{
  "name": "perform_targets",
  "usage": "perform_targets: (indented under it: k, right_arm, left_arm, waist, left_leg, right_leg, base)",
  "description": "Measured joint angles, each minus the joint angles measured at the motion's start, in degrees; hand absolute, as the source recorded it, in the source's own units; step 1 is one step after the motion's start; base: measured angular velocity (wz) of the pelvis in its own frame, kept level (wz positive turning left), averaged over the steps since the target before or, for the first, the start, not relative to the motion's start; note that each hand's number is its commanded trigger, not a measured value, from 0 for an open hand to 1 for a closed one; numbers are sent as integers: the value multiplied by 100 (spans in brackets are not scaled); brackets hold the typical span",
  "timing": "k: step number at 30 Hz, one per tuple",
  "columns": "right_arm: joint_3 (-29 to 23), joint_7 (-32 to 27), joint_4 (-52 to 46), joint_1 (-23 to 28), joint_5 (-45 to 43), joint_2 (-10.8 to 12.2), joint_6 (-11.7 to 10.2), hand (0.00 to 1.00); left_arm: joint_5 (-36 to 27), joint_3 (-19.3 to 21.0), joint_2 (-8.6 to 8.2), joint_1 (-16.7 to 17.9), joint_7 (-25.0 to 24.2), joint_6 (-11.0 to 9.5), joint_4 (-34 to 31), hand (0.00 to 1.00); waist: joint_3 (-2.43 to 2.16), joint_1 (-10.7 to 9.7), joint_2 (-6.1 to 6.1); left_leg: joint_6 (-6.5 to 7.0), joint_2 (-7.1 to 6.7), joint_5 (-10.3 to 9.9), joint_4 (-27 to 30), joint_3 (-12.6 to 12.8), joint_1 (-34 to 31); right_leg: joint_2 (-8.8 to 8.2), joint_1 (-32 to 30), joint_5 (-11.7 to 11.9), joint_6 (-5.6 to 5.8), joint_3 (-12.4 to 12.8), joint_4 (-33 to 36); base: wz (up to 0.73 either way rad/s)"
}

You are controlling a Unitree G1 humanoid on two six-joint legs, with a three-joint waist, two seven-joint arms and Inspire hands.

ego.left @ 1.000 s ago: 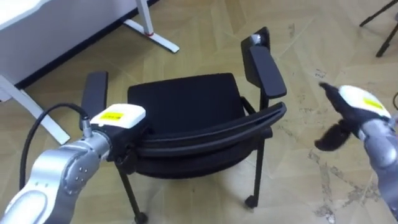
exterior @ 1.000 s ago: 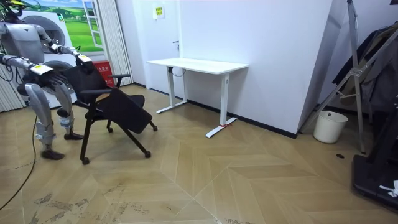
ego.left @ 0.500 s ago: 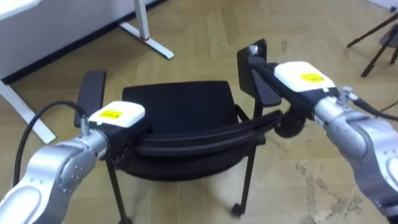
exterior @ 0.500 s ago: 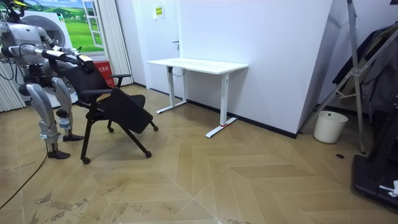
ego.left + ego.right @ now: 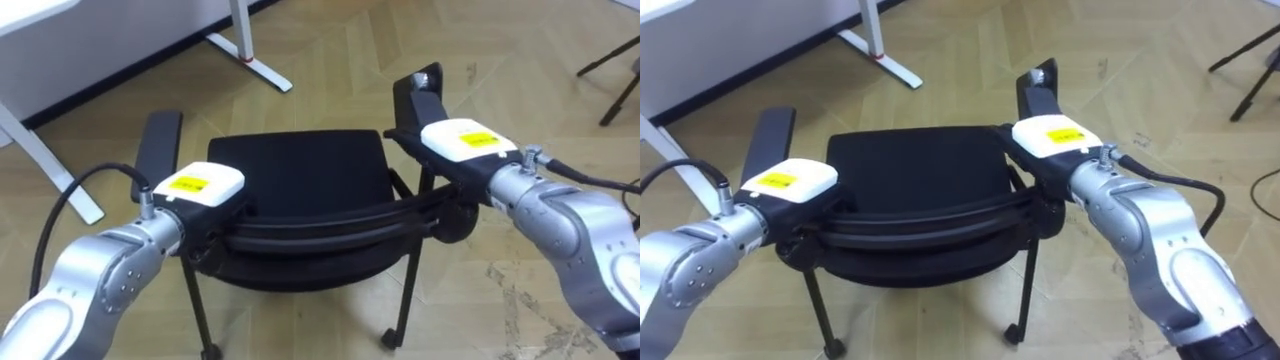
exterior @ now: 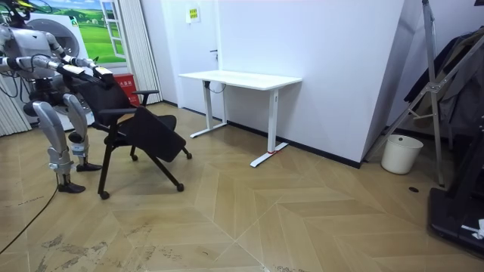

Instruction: Push chair

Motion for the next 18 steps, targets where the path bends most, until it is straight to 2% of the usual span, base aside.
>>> perform_targets:
  k: [5,12,18]
  right_arm:
    - [45,11,-1,1,-18,20,9,0]
    - [414,176,20,19,-10,65,22,0]
    - [604,152,413,161,-42,68,19,0]
  left_arm:
    - [0,-50,-67,-64,12,-13,11,100]
    - [0,-60,-133,-112,60,-2,62,100]
    - [-28,-195,-185,-207,152,4,193,100]
  waist:
    - [10,91,-29]
    - [8,78,-56]
    - [5,101,-46]
  left_leg:
    - [0,-14,0,0,-4,-7]
    - [0,-13,0,42,-14,-43]
    - [0,-12,0,40,-35,-24]
  right_leg:
    - [-16,0,-11,12,-23,2]
    - [-31,5,-17,14,-90,-4]
    - [-36,136,-16,14,-179,-106]
  base:
    - [0]
    - [4]
    - [9]
